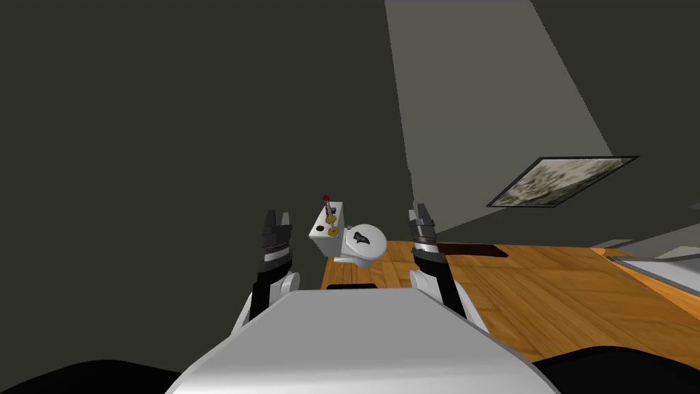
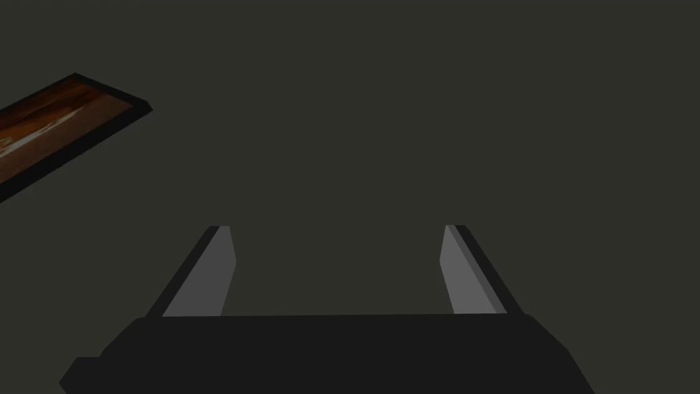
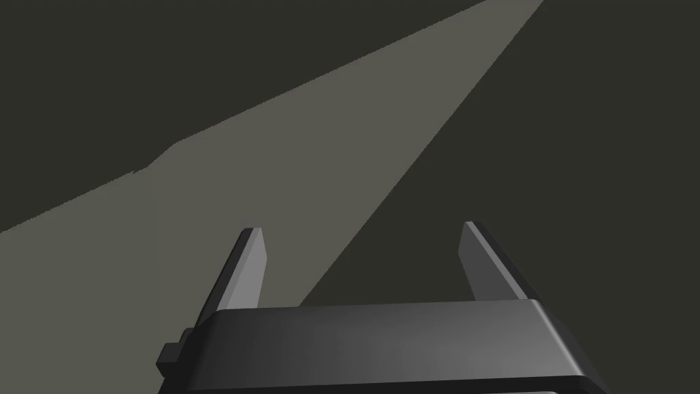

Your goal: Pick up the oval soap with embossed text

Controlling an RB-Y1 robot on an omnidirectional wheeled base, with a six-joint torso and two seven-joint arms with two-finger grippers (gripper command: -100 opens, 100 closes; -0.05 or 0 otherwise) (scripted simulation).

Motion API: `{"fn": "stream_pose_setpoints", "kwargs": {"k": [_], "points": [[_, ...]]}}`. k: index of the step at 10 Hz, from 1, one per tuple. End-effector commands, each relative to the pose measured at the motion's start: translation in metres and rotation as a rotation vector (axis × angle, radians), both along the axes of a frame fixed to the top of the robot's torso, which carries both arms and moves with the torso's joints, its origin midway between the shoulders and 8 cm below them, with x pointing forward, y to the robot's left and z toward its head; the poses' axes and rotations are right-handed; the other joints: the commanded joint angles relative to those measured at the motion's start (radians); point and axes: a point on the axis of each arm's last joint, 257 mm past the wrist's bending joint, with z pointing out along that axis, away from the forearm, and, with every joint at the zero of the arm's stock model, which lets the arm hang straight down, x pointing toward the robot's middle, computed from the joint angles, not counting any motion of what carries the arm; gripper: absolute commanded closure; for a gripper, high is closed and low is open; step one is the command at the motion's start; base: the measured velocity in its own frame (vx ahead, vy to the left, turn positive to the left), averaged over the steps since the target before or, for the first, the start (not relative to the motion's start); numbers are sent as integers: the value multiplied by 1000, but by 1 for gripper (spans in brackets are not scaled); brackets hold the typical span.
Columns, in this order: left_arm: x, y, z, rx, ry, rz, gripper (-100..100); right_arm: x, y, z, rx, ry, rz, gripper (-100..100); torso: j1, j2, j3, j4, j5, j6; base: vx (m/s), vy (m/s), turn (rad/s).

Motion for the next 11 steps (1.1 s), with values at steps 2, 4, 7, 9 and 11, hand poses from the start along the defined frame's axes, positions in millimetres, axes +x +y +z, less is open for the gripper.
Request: {"fn": "stream_pose_setpoints", "kwargs": {"k": [2, 4, 7, 9, 11], "points": [[8, -3, -4, 36, 37, -37, -100, 0, 0, 0, 0, 0, 0, 0, 0, 0, 0, 0, 0, 0, 2, -10, 9], [17, -3, -10, 52, 84, -67, -100, 0, 0, 0, 0, 0, 0, 0, -1, 0, 0, 0, 0, 0, 6, -23, 21], [28, 1, -18, 50, 140, -92, -100, 0, 0, 0, 0, 0, 0, 0, -2, 0, 0, 0, 0, 0, 3, -30, 23], [38, 7, -26, 34, 194, -112, -100, 0, 0, 0, 0, 0, 0, 0, -1, 0, 0, 0, 0, 0, 3, -26, 31], [45, 12, -32, 18, 233, -119, -100, 0, 0, 0, 0, 0, 0, 0, -2, 0, 0, 0, 0, 0, 2, -25, 18]]}}
